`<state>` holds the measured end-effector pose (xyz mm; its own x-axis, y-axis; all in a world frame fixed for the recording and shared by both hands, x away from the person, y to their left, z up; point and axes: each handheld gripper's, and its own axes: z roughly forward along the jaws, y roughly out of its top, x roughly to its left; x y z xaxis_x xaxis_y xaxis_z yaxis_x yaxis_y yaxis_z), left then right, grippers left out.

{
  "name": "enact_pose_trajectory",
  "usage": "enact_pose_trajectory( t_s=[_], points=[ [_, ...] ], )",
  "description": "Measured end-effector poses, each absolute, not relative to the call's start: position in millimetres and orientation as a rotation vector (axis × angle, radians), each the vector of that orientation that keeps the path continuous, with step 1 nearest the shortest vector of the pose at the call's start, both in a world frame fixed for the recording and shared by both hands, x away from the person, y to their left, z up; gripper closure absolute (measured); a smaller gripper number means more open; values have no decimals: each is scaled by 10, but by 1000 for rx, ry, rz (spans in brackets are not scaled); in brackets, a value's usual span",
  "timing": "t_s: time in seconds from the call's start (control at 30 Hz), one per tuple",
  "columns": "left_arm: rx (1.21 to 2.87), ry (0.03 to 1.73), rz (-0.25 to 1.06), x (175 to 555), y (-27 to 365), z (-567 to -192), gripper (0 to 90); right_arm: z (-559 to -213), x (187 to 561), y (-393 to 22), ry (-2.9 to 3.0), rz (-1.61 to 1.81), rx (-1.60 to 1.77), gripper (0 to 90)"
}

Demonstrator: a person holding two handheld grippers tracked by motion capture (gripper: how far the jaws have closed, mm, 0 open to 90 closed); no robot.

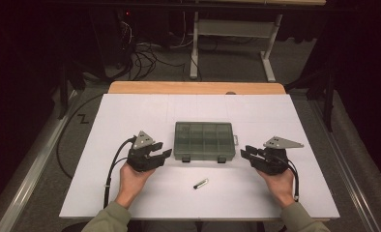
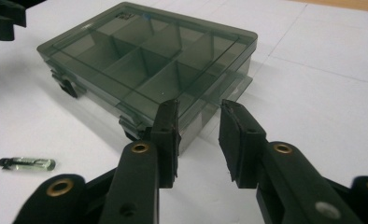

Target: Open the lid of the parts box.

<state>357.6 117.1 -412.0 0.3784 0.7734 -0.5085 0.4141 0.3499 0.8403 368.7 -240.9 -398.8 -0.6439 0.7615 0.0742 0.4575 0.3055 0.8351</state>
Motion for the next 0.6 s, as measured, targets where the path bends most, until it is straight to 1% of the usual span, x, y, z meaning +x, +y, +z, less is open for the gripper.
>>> enact_pose_trajectory(
  t_s=[0.07,0.23,0.4,0.53,0.6],
  points=[
    [1297,1243,300,3586,1163,-4110,556,-3979,3700,-2406,2272,1246,1095,727],
    [1344,1262,276,3599,1149,-4094,617,-3960,3737,-2374,2341,1187,1089,777],
    [1389,1275,257,3625,1147,-4074,681,-3948,3771,-2341,2413,1133,1068,851],
    [1412,1288,255,3640,1143,-4057,758,-3927,3803,-2311,2463,1090,1051,899],
    [1433,1295,255,3646,1138,-4058,779,-3920,3818,-2298,2481,1077,1044,900]
  ],
)
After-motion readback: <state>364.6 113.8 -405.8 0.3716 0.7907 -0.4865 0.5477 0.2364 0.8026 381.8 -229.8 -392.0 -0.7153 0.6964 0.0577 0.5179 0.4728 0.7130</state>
